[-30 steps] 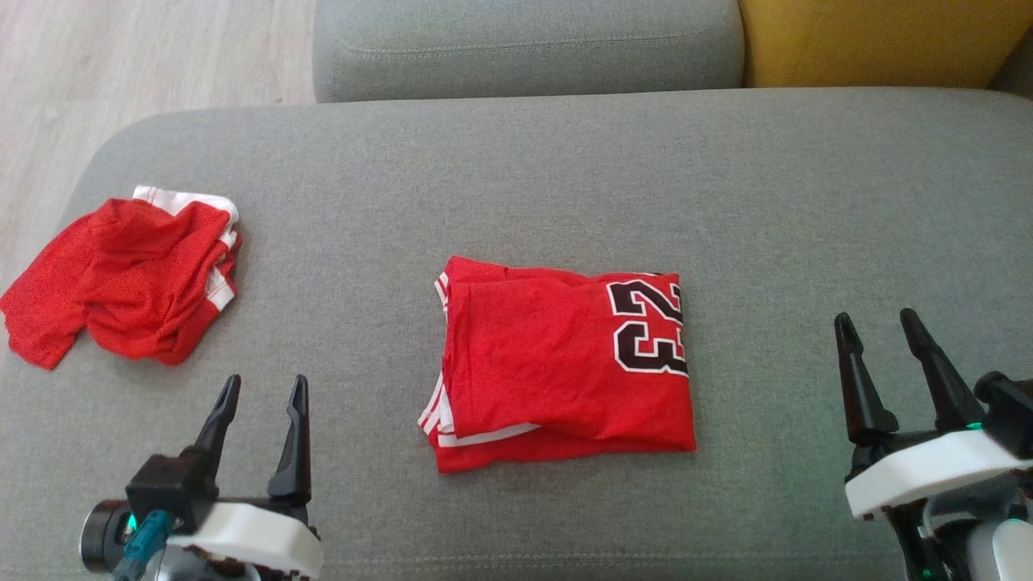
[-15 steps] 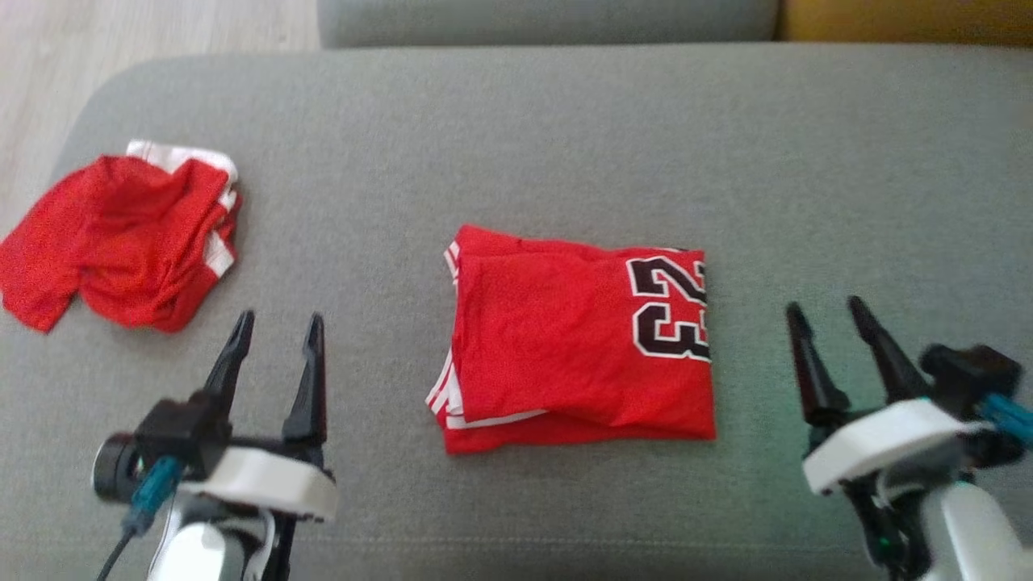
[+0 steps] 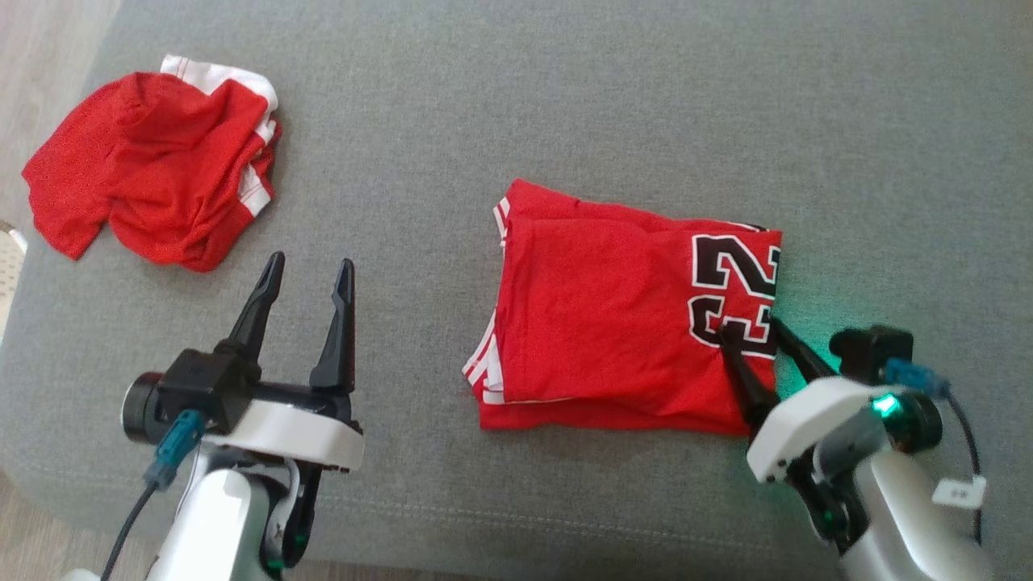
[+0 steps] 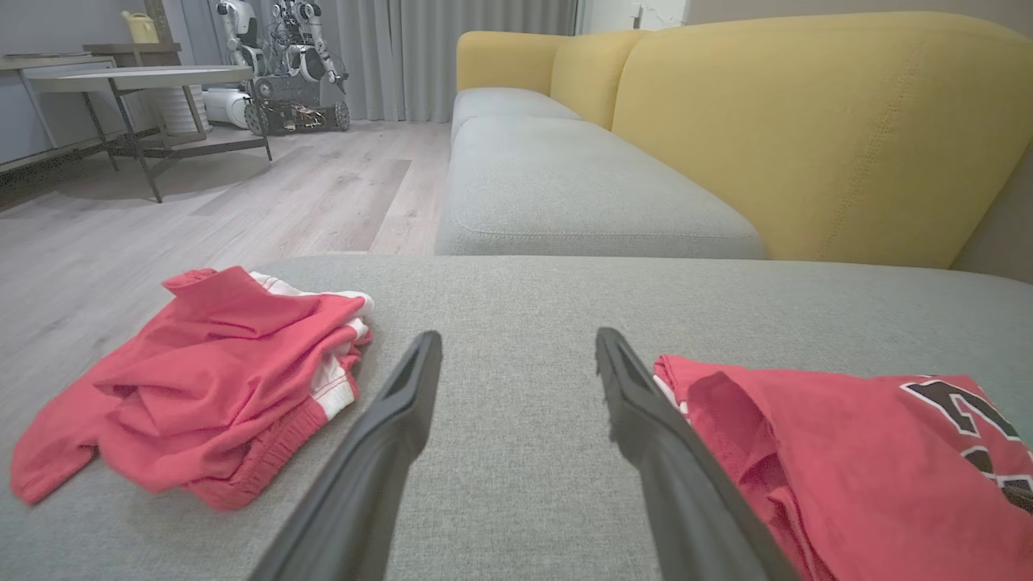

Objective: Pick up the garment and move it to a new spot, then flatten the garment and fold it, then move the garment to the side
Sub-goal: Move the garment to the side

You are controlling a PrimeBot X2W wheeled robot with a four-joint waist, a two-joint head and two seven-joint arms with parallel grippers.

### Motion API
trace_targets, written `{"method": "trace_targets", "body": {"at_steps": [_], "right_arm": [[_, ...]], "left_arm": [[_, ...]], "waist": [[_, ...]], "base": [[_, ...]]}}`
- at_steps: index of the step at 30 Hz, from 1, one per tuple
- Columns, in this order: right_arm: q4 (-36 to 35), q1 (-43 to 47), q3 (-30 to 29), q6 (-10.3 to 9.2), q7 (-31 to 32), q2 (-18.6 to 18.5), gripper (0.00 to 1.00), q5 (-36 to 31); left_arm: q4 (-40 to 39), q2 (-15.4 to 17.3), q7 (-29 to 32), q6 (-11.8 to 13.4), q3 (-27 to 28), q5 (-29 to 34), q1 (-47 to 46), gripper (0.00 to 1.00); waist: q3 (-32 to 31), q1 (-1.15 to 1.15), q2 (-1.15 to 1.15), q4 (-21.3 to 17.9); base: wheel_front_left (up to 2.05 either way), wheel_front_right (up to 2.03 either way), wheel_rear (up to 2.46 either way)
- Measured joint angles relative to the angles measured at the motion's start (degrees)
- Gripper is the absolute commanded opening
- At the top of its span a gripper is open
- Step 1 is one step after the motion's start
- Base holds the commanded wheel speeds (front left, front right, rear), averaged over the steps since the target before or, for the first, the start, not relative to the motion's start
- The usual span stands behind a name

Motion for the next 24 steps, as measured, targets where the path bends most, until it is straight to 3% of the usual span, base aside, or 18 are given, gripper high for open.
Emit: {"method": "trace_targets", "body": {"at_steps": [1, 2, 10, 14, 24], "right_arm": [[0.27, -0.66, 0.26, 0.00, 0.27, -0.07, 0.44, 0.22], [0.44, -1.37, 0.45, 0.00, 0.38, -0.12, 0.00, 0.59], [0.36, -3.76, 2.67, 0.00, 0.93, -1.10, 0.00, 0.30], [-0.27, -4.76, 2.34, 0.00, 1.15, -3.75, 0.00, -0.51], [0.19, -11.83, -9.31, 0.00, 2.42, -13.14, 0.00, -2.86]], "left_arm": [[0.12, -0.07, -0.02, -0.02, 0.03, 0.00, -0.26, 1.00], [0.18, -0.11, -0.27, -0.02, 0.08, 0.00, -0.38, 1.00], [0.64, -0.11, -0.49, -0.01, 0.83, 0.01, -0.55, 1.00], [0.12, -0.01, -0.49, -0.01, 1.01, 0.13, -0.85, 1.00], [-1.54, 1.02, -0.49, -0.02, 1.00, 1.08, -4.17, 1.00]], "waist": [[0.34, 0.00, 0.00, 0.12], [0.63, 0.00, 0.00, 0.14], [1.41, 0.00, 0.00, -2.50], [1.94, 0.00, 0.00, -5.31], [5.62, 0.00, 0.00, -12.64]], "base": [[0.00, 0.00, 0.00], [0.00, 0.00, 0.00], [0.00, 0.00, 0.00], [0.00, 0.00, 0.00], [0.00, 0.00, 0.00]]}}
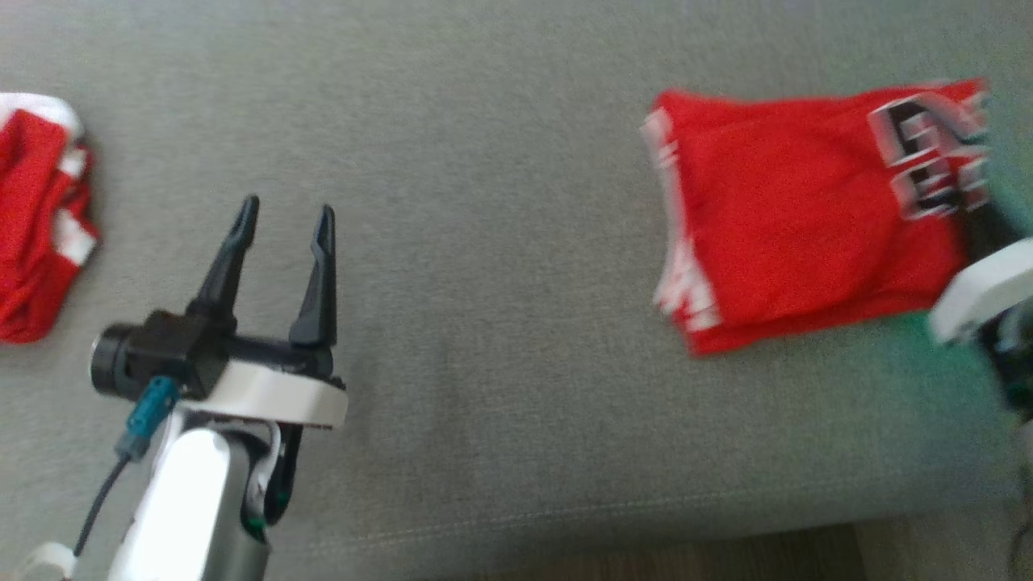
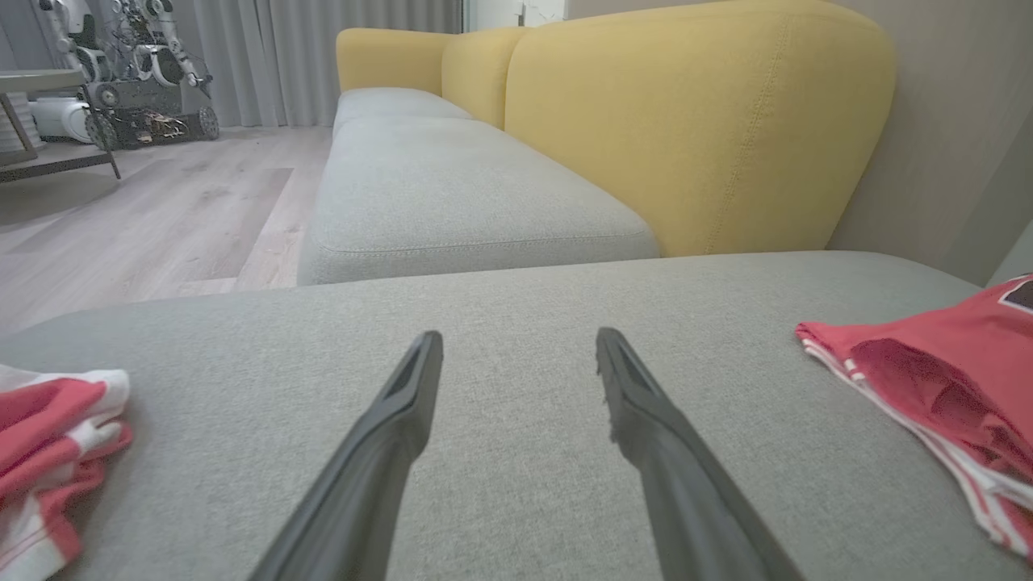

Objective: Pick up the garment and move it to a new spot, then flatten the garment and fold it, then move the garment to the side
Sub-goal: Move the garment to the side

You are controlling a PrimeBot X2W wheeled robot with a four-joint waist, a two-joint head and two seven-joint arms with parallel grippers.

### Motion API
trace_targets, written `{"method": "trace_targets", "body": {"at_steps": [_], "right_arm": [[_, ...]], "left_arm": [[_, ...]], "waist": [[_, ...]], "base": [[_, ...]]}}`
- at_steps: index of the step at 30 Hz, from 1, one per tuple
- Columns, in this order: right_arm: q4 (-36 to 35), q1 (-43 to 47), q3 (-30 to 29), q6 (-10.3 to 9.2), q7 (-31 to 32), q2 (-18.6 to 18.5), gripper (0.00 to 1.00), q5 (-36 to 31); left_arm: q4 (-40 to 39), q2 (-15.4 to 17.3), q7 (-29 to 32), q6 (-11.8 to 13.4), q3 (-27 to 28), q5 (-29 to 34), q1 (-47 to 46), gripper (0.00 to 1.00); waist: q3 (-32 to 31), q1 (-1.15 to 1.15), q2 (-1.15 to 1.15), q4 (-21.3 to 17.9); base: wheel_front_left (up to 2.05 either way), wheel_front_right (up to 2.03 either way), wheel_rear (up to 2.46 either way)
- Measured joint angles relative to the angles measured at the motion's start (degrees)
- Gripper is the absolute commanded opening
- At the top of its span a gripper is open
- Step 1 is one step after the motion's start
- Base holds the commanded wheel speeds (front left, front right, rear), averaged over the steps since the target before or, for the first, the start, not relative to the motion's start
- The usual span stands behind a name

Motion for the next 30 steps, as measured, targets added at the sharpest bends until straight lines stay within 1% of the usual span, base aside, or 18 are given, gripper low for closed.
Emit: {"method": "trace_targets", "body": {"at_steps": [3, 8, 11, 23, 30], "right_arm": [[1.72, -3.24, -3.90, 0.00, 0.07, -2.07, 0.00, -1.10], [6.23, -9.34, -7.93, 0.00, 0.29, -3.80, 0.00, -1.46], [9.40, -11.76, -9.98, 0.00, -0.41, -3.98, 0.00, -1.44], [21.69, -18.76, -14.02, 0.00, -2.16, -3.49, 0.00, -2.38], [28.40, -22.40, -15.71, 0.00, -6.06, -3.63, 0.00, -2.88]], "left_arm": [[-0.64, 0.37, 0.09, -0.02, -0.02, 0.36, -1.72, 1.00], [-0.94, 0.68, 0.20, -0.09, -0.52, 0.51, -4.55, 1.00], [-0.96, 0.76, 0.35, -0.57, -1.05, 0.90, -5.70, 1.00], [-0.93, 1.08, 0.60, -1.27, -2.24, 1.35, -9.45, 1.00], [-0.94, 1.29, 0.67, -1.49, -2.69, 1.43, -10.46, 1.00]], "waist": [[1.85, 0.00, 0.00, -1.25], [5.05, 0.00, 0.00, -2.38], [6.74, 0.00, 0.00, -2.58], [12.11, 0.00, 0.00, -1.76], [14.06, 0.00, 0.00, -0.60]], "base": [[0.00, 0.00, 0.00], [0.00, 0.00, 0.00], [0.00, 0.00, 0.00], [0.00, 0.00, 0.00], [0.00, 0.00, 0.00]]}}
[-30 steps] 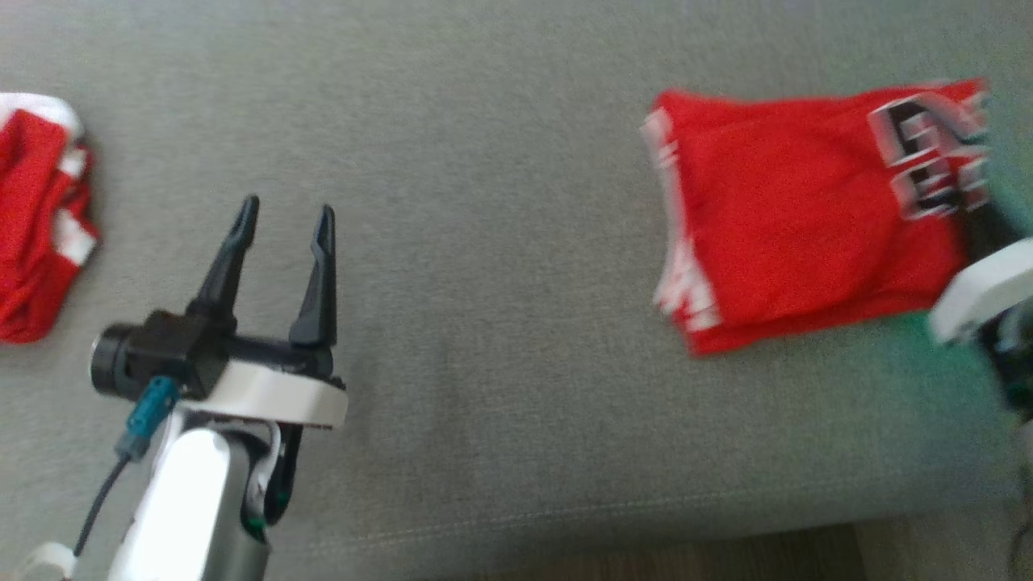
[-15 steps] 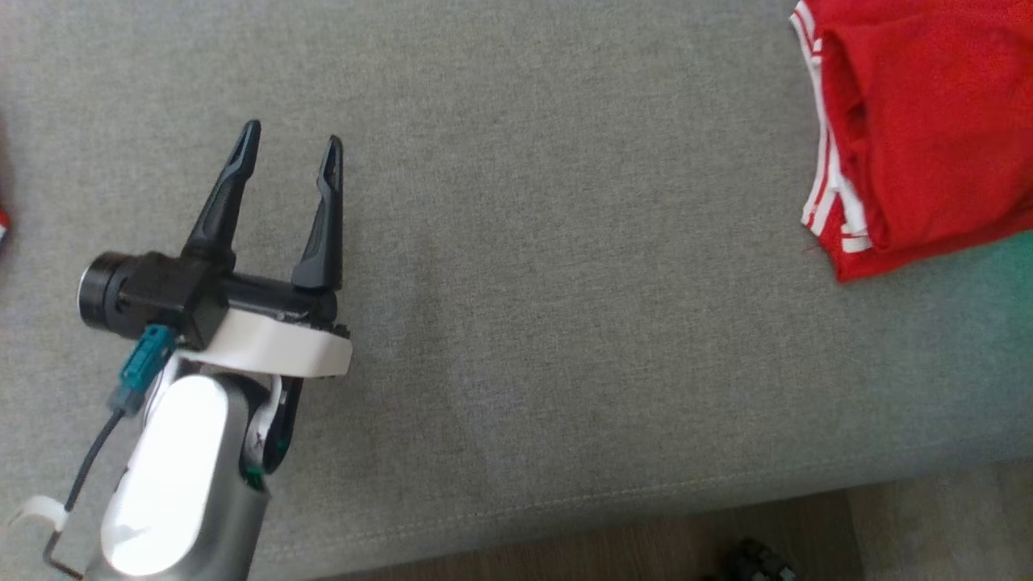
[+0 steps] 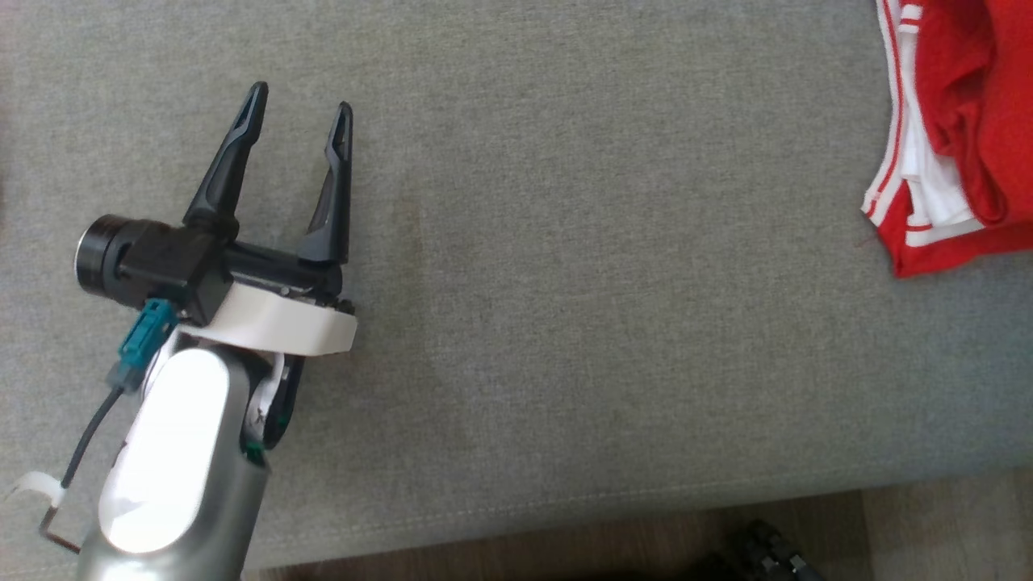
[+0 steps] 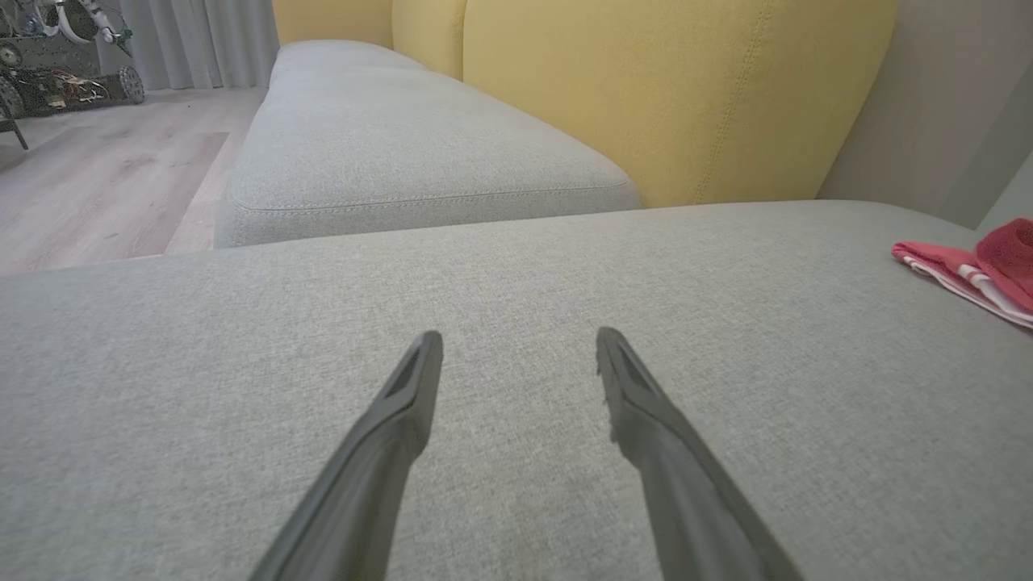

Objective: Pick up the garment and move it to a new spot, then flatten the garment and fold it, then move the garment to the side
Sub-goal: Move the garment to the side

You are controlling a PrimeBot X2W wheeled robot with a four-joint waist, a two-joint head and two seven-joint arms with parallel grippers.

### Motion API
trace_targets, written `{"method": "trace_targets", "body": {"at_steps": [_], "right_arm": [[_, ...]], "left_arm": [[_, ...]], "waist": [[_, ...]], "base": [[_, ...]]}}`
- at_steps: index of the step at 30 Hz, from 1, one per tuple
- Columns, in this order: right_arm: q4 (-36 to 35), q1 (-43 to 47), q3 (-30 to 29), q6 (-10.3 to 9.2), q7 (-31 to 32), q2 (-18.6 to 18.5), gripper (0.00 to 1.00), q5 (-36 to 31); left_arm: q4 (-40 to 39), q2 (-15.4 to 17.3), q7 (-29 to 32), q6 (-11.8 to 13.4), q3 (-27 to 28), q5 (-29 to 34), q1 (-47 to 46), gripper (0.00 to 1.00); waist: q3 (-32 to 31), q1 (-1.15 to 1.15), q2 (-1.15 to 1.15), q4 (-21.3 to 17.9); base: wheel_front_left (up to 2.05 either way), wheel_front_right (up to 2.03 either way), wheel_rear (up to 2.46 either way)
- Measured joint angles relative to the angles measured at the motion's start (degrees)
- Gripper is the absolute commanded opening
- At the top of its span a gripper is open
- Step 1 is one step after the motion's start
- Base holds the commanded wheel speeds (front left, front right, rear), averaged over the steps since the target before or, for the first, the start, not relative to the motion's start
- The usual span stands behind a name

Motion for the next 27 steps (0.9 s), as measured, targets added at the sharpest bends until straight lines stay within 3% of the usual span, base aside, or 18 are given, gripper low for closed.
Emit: {"method": "trace_targets", "body": {"at_steps": [10, 11, 13, 21, 27], "right_arm": [[5.89, -2.71, 2.01, 0.00, -3.57, -0.24, 0.00, 1.13], [6.31, -2.80, 2.47, 0.00, -3.60, -0.22, 0.25, 1.40], [6.77, -2.78, 3.47, 0.00, -4.36, -0.16, 1.00, 1.87], [4.45, 0.38, 7.69, 0.00, -9.34, 0.38, 1.00, 3.37], [-4.26, 8.17, 7.76, 0.00, -12.60, 1.97, 1.00, 4.74]], "left_arm": [[0.53, 0.23, -0.02, 0.12, -0.21, -0.03, -0.02, 1.00], [0.64, 0.22, -0.03, 0.32, -0.37, -0.08, -0.01, 1.00], [1.05, 0.18, -0.09, 0.35, -0.54, -0.16, 0.01, 1.00], [2.72, 0.03, -0.48, 1.00, -0.53, -1.58, 2.48, 1.00], [3.56, -0.01, -0.60, 2.03, 0.67, -2.63, 7.00, 1.00]], "waist": [[-0.94, 0.00, 0.00, 0.00], [-1.26, 0.00, 0.00, -0.05], [-1.96, 0.00, 0.00, -0.16], [-6.69, 0.00, 0.00, -0.84], [-11.60, 0.00, 0.00, -1.15]], "base": [[0.00, 0.00, 0.00], [0.00, 0.00, 0.00], [0.00, 0.00, 0.00], [0.00, 0.00, 0.00], [0.00, 0.00, 0.00]]}}
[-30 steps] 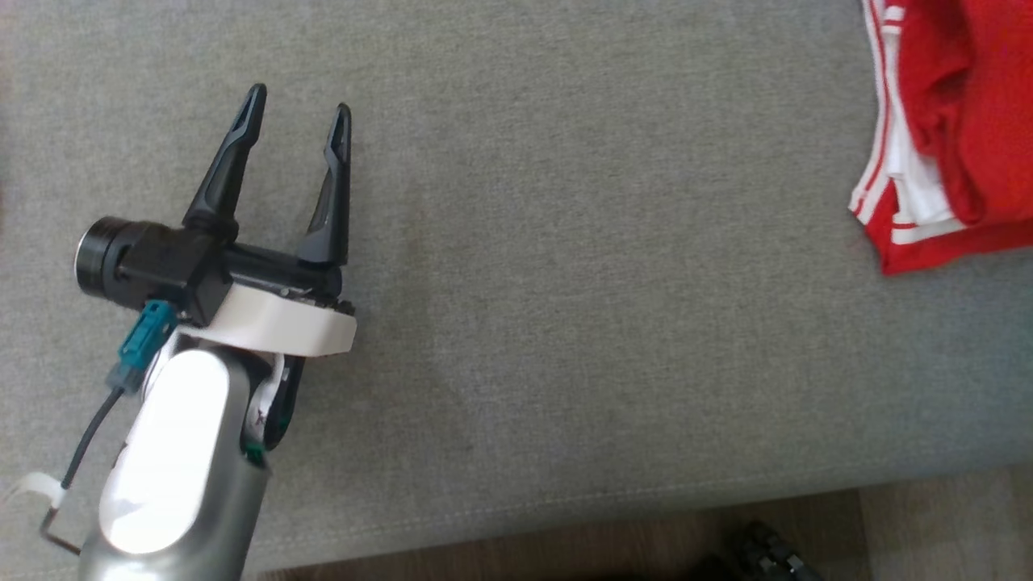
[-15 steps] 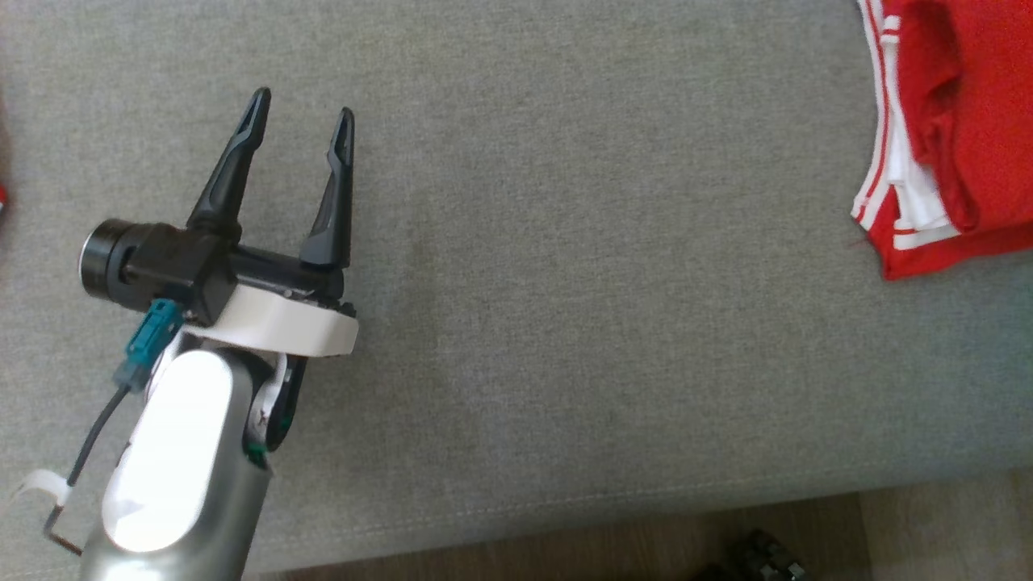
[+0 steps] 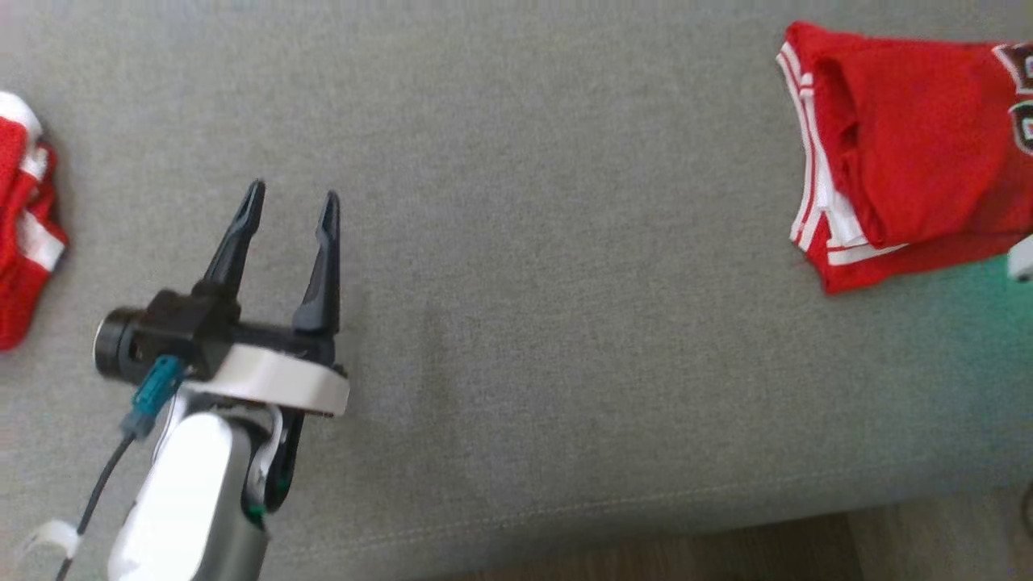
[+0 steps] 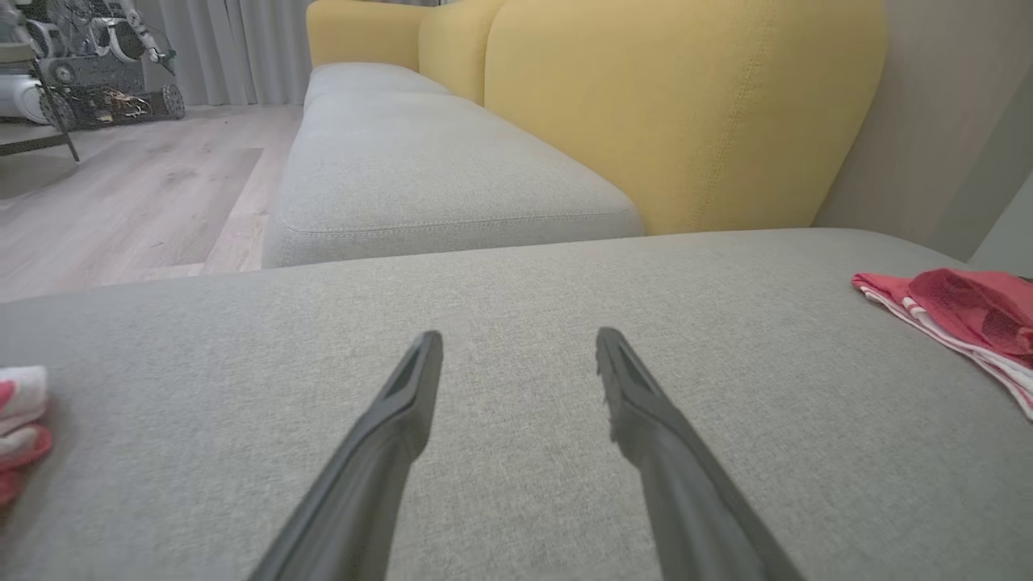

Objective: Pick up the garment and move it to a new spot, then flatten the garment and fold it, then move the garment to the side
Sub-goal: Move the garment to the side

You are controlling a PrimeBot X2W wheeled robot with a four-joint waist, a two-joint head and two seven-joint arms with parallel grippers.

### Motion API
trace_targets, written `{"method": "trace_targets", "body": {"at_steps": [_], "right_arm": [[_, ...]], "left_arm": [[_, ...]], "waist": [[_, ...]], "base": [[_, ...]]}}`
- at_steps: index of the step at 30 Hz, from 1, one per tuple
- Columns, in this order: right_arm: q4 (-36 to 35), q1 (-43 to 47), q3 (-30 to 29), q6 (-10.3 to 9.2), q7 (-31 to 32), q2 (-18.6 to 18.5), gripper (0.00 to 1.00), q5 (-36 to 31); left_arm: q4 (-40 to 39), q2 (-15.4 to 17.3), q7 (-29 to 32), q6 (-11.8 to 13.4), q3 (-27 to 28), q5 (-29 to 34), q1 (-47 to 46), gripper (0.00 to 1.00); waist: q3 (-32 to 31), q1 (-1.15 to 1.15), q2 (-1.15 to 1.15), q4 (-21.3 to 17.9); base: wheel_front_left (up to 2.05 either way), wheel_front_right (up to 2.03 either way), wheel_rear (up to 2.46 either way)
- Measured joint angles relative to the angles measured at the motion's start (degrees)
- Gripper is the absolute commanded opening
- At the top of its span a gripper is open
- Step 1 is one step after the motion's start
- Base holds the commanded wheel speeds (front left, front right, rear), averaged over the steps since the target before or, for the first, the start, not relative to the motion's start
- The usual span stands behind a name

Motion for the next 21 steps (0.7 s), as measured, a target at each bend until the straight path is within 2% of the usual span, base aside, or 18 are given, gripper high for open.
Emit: {"method": "trace_targets", "body": {"at_steps": [2, 3, 7, 14, 21], "right_arm": [[-4.87, 3.11, -0.05, 0.00, -0.40, 1.66, 1.00, 0.25], [-4.87, 3.11, -0.05, 0.00, -0.40, 1.66, 1.00, 0.25], [-15.68, 9.91, -0.10, 0.00, -0.20, 4.95, 1.00, 0.31], [-34.15, 18.46, 1.31, 0.00, 5.15, 11.91, 1.00, -2.82], [-44.57, 27.15, 2.25, 0.00, 9.96, 16.26, 1.00, -4.92]], "left_arm": [[0.00, 0.02, 0.00, 0.23, 0.53, -0.57, 1.53, 1.00], [0.00, 0.02, 0.00, 0.23, 0.53, -0.57, 1.53, 1.00], [-0.15, 0.02, -0.01, 1.25, 1.46, -1.20, 3.99, 1.00], [-0.71, 0.12, -0.07, 1.77, 2.19, -1.68, 5.80, 1.00], [-1.53, 0.60, -0.08, 2.01, 2.58, -2.52, 9.57, 1.00]], "waist": [[-1.53, 0.00, 0.00, 0.04], [-1.53, 0.00, 0.00, 0.04], [-4.09, 0.00, 0.00, 0.57], [-6.76, 0.00, 0.00, 3.02], [-10.40, 0.00, 0.00, 5.08]], "base": [[0.00, 0.00, 0.00], [0.00, 0.00, 0.00], [0.00, 0.00, 0.00], [0.00, 0.00, 0.00], [0.00, 0.00, 0.00]]}}
